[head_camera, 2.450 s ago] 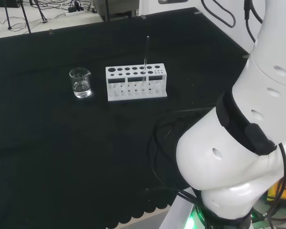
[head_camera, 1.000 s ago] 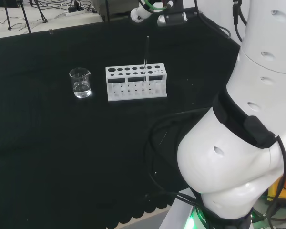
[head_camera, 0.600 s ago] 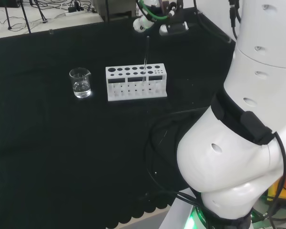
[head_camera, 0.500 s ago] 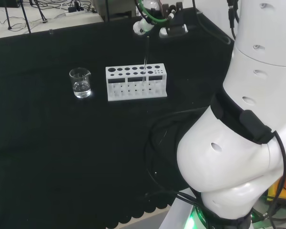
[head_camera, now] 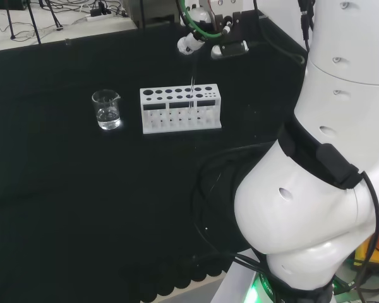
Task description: Take the glass rod from the white test tube rack.
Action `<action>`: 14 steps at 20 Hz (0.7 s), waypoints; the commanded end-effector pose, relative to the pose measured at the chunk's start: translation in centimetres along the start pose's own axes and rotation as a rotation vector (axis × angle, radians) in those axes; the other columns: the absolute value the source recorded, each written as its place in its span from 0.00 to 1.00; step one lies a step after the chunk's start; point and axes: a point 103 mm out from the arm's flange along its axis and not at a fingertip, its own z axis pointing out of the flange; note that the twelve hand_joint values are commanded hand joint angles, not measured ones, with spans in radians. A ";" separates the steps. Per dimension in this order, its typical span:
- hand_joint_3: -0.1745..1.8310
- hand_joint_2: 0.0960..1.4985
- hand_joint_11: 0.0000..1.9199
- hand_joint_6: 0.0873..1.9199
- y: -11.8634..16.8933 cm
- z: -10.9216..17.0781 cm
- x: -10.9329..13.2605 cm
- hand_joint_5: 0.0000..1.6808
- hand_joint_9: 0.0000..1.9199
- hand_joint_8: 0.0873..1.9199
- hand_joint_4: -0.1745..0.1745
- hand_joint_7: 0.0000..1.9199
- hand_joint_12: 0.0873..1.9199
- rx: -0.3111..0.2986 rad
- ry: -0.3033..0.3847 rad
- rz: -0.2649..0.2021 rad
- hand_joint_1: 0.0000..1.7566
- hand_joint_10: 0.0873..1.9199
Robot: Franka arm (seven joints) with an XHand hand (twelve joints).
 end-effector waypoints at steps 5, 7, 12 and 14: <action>0.00 0.83 0.14 0.00 0.1 2.1 0.0 0.05 0.38 0.49 0.03 0.21 0.72 0.068 -0.023 0.022 0.30 0.46; 0.00 0.84 0.18 0.00 0.0 2.3 0.1 0.07 0.41 0.50 0.02 0.25 0.72 0.071 -0.034 0.021 0.29 0.47; 0.00 0.84 0.25 0.00 -0.5 2.6 0.4 0.13 0.49 0.50 0.03 0.36 0.69 0.048 -0.070 0.011 0.31 0.49; 0.00 0.84 0.29 0.00 -0.7 2.6 0.6 0.17 0.53 0.50 0.03 0.40 0.68 0.029 -0.073 -0.005 0.32 0.49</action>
